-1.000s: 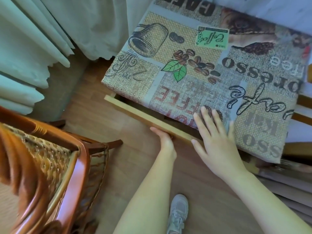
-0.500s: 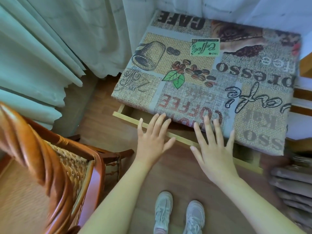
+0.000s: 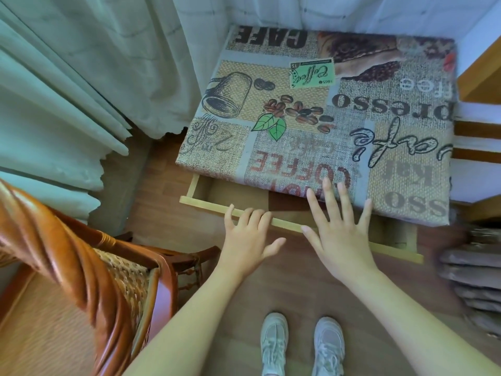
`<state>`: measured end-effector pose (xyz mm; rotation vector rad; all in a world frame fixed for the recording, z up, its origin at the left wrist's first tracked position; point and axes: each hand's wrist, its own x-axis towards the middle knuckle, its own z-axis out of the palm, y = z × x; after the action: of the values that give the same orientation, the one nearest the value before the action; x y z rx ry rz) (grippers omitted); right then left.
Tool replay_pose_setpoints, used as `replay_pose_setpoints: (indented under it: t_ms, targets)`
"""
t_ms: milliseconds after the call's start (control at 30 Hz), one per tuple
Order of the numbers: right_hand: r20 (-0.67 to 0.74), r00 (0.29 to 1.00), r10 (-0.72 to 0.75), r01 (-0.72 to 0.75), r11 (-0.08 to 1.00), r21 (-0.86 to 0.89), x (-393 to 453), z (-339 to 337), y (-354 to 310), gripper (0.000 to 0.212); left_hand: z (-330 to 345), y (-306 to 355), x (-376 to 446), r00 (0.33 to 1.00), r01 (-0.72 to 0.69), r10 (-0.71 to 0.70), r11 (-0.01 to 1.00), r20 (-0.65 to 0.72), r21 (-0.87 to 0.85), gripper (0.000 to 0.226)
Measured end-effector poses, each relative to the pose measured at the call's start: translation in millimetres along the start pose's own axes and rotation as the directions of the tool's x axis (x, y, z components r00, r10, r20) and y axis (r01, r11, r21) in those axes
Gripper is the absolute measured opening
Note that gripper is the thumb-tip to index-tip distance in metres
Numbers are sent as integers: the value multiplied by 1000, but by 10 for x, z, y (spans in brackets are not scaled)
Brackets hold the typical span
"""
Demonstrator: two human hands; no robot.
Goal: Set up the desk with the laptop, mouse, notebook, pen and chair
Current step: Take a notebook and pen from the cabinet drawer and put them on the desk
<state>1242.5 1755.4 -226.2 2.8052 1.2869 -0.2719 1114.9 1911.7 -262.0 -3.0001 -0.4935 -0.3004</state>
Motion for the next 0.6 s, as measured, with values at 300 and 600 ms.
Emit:
replay_pose_setpoints:
  t_ms: [300, 600]
  targets:
    - [-4, 1000, 29, -29, 999, 28, 27, 13, -39, 68, 31, -43, -205, 992, -103, 106, 993, -61, 48, 41]
    - [-20, 999, 45, -45, 999, 16, 15, 35, -63, 68, 86, 52, -343, 985, -123, 121, 992, 126, 11, 44]
